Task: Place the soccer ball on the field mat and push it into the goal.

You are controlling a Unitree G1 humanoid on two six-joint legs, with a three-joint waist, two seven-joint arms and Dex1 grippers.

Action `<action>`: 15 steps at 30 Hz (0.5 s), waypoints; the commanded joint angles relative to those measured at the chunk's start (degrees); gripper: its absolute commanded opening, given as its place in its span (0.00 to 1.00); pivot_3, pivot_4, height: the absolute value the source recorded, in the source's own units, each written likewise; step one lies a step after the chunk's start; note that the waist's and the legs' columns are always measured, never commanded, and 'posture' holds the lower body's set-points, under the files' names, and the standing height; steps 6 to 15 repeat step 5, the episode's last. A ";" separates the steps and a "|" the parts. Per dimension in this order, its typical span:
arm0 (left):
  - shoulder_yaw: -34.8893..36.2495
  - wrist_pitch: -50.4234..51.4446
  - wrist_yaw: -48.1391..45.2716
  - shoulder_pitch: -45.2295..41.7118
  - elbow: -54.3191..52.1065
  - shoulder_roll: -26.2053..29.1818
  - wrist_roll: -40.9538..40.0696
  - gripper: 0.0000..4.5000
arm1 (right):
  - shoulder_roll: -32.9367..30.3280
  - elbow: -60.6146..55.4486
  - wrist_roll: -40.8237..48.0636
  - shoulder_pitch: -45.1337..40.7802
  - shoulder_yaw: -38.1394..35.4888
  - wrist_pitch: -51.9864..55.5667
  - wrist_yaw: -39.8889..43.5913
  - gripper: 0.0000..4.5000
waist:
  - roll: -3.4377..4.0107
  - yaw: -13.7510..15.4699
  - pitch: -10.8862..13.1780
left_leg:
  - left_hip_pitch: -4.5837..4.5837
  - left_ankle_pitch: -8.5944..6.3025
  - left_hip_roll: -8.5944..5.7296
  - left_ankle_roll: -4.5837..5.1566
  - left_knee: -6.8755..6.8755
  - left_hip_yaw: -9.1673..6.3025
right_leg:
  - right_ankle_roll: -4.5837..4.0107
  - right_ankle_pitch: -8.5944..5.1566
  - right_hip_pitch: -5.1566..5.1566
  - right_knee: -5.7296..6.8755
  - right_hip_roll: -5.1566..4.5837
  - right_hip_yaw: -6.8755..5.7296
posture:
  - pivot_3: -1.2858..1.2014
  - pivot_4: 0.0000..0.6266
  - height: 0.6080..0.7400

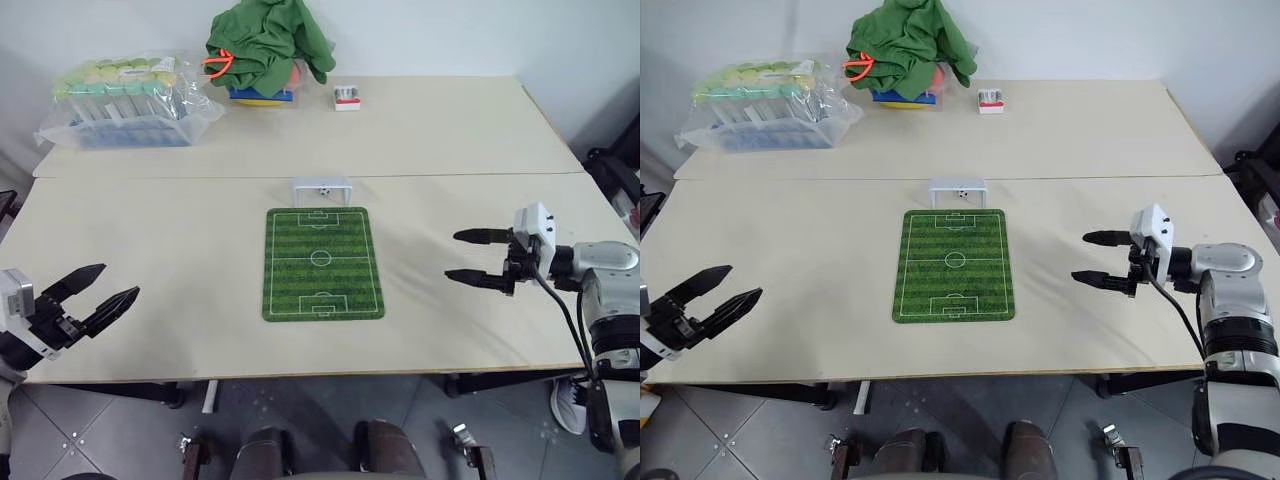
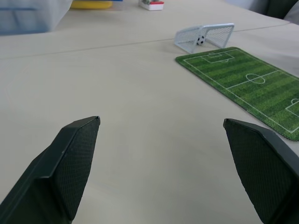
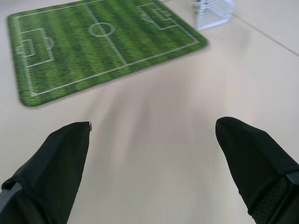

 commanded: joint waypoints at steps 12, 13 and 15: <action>2.75 1.33 1.85 0.27 -1.78 1.00 -0.41 1.00 | -1.17 -9.24 2.79 7.68 -3.80 4.66 -3.52 1.00 | 0.01 0.51 0.00 | 0.01 0.00 -0.03 0.00 0.01 0.07 | 0.00 0.00 -0.01 -0.01 -0.02 0.06 | 0.52 0.24 1.00; 2.75 1.33 1.85 0.27 -1.78 1.00 -0.41 1.00 | -1.17 -9.24 2.79 7.68 -3.80 4.66 -3.52 1.00 | 0.01 0.51 0.00 | 0.01 0.00 -0.03 0.00 0.01 0.07 | 0.00 0.00 -0.01 -0.01 -0.02 0.06 | 0.52 0.24 1.00; 2.75 1.33 1.85 0.27 -1.78 1.00 -0.41 1.00 | -1.17 -9.24 2.79 7.68 -3.80 4.66 -3.52 1.00 | 0.01 0.51 0.00 | 0.01 0.00 -0.03 0.00 0.01 0.07 | 0.00 0.00 -0.01 -0.01 -0.02 0.06 | 0.52 0.24 1.00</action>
